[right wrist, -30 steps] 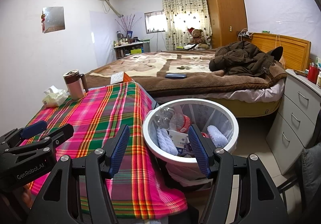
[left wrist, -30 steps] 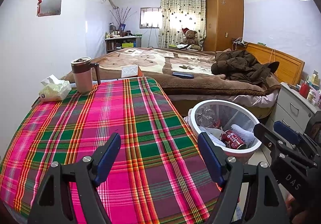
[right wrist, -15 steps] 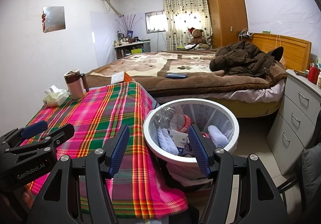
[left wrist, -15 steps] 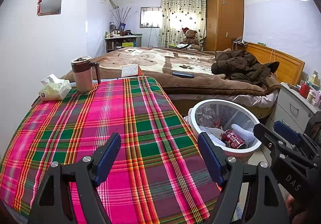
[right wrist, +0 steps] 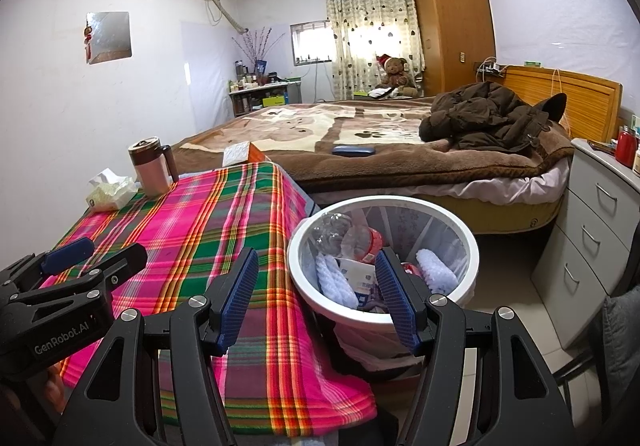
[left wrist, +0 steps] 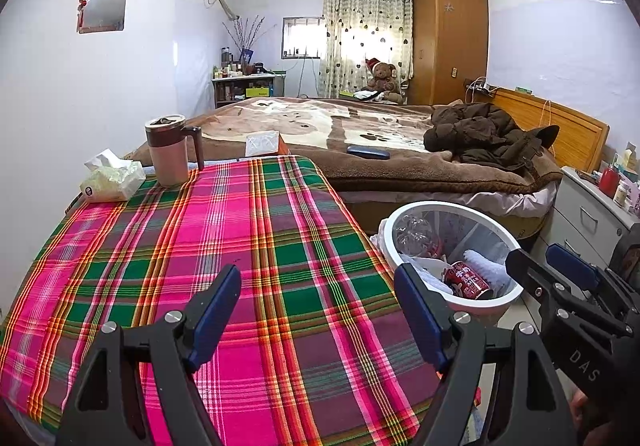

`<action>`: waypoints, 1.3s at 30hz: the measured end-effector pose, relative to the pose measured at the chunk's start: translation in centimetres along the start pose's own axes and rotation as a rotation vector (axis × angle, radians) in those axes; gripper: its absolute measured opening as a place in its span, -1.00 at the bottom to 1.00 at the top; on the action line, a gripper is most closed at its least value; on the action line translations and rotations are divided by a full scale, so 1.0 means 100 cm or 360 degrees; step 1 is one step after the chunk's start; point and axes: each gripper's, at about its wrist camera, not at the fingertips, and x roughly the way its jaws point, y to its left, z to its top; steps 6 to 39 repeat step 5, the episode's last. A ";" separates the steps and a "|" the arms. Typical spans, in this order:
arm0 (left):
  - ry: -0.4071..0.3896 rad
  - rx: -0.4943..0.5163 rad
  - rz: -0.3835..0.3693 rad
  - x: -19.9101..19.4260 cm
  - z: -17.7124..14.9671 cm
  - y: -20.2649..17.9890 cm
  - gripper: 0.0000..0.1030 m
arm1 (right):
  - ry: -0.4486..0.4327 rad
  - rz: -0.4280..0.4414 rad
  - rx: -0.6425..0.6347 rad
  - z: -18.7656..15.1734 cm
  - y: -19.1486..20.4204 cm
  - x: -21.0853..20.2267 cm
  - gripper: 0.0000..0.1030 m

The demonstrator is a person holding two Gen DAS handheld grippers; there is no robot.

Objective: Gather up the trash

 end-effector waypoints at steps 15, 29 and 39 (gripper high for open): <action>0.0004 -0.0005 -0.0004 0.001 -0.001 0.001 0.56 | 0.0000 -0.0002 0.0000 0.000 0.000 0.000 0.21; 0.0004 -0.0005 -0.0004 0.001 -0.001 0.001 0.56 | 0.0000 -0.0002 0.0000 0.000 0.000 0.000 0.21; 0.0004 -0.0005 -0.0004 0.001 -0.001 0.001 0.56 | 0.0000 -0.0002 0.0000 0.000 0.000 0.000 0.21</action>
